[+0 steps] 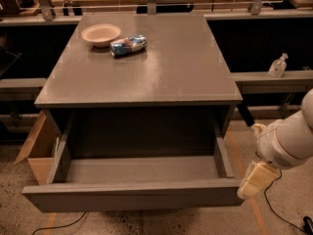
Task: Open top drawer
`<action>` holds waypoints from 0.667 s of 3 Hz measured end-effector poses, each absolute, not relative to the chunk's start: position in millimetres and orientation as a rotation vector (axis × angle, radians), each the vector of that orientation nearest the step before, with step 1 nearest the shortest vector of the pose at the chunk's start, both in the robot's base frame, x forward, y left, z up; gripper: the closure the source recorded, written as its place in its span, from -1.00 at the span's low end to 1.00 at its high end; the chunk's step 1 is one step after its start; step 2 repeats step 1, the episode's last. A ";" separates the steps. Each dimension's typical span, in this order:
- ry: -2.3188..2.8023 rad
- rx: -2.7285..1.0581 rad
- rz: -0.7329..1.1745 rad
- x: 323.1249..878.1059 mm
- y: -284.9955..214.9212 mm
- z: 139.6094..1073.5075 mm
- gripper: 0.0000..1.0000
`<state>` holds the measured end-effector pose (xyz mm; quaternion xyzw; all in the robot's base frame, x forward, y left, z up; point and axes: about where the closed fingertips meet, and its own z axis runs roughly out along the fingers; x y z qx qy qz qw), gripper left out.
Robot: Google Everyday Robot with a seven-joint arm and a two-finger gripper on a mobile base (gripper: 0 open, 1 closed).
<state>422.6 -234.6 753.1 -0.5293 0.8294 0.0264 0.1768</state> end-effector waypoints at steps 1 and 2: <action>2.367 -1.454 0.038 445.1 -266.3 767.7 -1.00; 2.367 -1.454 0.038 445.1 -266.3 767.7 -1.00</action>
Offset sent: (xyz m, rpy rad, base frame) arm 0.0000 0.0000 0.0000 0.0000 0.0000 0.0000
